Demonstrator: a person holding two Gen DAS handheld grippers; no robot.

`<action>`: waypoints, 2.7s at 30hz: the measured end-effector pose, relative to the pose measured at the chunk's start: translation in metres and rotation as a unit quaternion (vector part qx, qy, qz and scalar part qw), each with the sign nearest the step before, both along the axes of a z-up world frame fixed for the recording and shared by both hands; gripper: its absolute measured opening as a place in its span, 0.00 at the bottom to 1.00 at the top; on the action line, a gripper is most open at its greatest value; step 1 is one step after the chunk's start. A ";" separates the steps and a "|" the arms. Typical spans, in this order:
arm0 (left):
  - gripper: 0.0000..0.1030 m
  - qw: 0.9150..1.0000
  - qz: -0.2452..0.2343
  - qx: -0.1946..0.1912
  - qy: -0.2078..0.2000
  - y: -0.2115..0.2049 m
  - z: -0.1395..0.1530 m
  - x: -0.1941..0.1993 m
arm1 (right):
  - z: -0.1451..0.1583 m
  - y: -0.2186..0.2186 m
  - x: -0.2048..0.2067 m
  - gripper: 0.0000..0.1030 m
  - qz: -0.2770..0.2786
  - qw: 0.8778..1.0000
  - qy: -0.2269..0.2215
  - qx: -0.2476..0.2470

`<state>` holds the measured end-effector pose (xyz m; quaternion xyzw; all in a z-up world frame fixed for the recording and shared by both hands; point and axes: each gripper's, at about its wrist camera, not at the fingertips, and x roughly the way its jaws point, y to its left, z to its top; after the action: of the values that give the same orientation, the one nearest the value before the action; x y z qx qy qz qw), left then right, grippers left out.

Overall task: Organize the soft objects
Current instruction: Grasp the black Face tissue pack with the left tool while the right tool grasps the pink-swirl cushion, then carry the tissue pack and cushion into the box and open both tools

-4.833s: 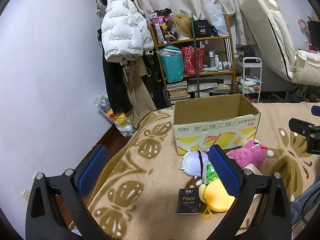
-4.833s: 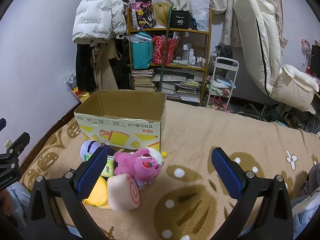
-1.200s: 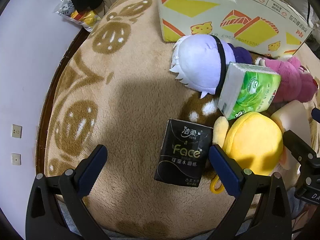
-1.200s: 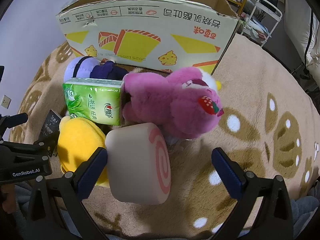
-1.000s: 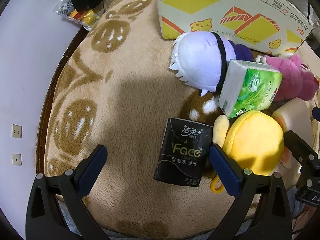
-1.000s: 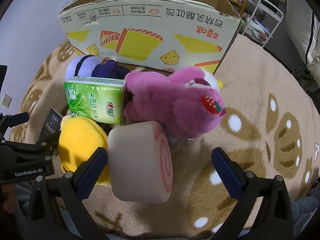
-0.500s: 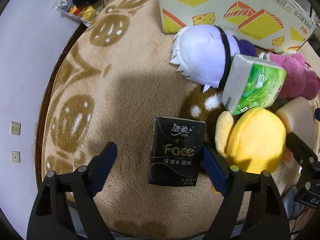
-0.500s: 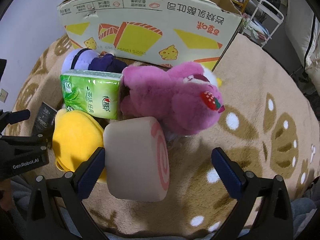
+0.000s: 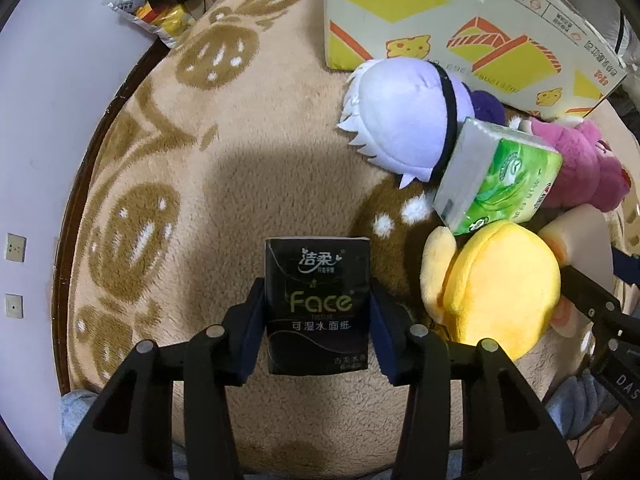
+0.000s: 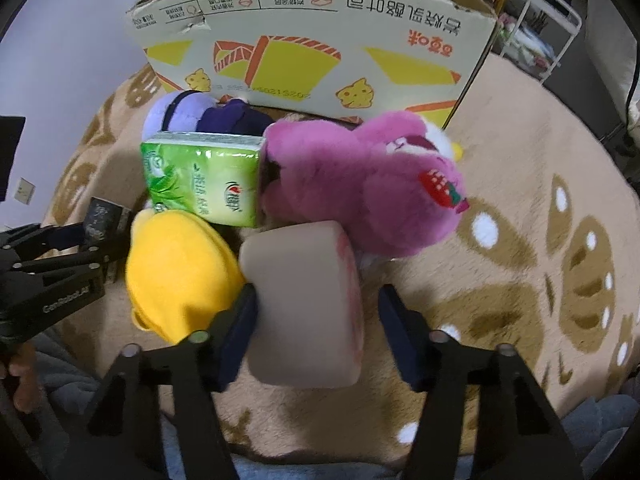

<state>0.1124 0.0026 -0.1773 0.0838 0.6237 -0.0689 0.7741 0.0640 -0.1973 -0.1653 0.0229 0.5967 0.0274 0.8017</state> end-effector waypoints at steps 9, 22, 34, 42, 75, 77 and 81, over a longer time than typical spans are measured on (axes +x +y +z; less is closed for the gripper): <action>0.44 0.999 0.002 -0.016 -0.032 0.003 0.017 -0.008 | 0.008 -0.011 -0.007 0.36 -0.026 0.999 0.001 0.038; 0.45 0.988 -0.007 -0.026 -0.154 -0.001 0.073 -0.037 | 0.064 -0.028 -0.026 0.33 -0.059 0.988 -0.137 0.026; 0.45 0.938 -0.025 -0.063 -0.339 -0.004 0.150 -0.077 | 0.118 -0.024 -0.050 0.33 -0.054 0.962 -0.266 0.005; 0.45 0.906 -0.038 -0.077 -0.414 -0.013 0.179 -0.081 | 0.149 -0.026 -0.051 0.33 -0.061 0.940 -0.336 -0.018; 0.45 0.897 -0.079 -0.110 -0.422 -0.066 0.205 0.037 | 0.166 -0.055 0.051 0.36 -0.066 0.930 -0.362 0.002; 0.45 0.903 -0.079 -0.110 -0.408 -0.069 0.198 0.045 | 0.161 -0.054 0.057 0.37 -0.064 0.931 -0.359 0.007; 0.45 0.917 -0.065 -0.126 -0.372 -0.070 0.179 0.062 | 0.145 -0.053 0.071 0.37 -0.055 0.937 -0.344 0.018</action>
<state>0.1740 -0.0671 0.0020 0.0455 0.2702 -0.1605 0.9483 0.1347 -0.2500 -0.0201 0.0594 0.2821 0.0000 0.9576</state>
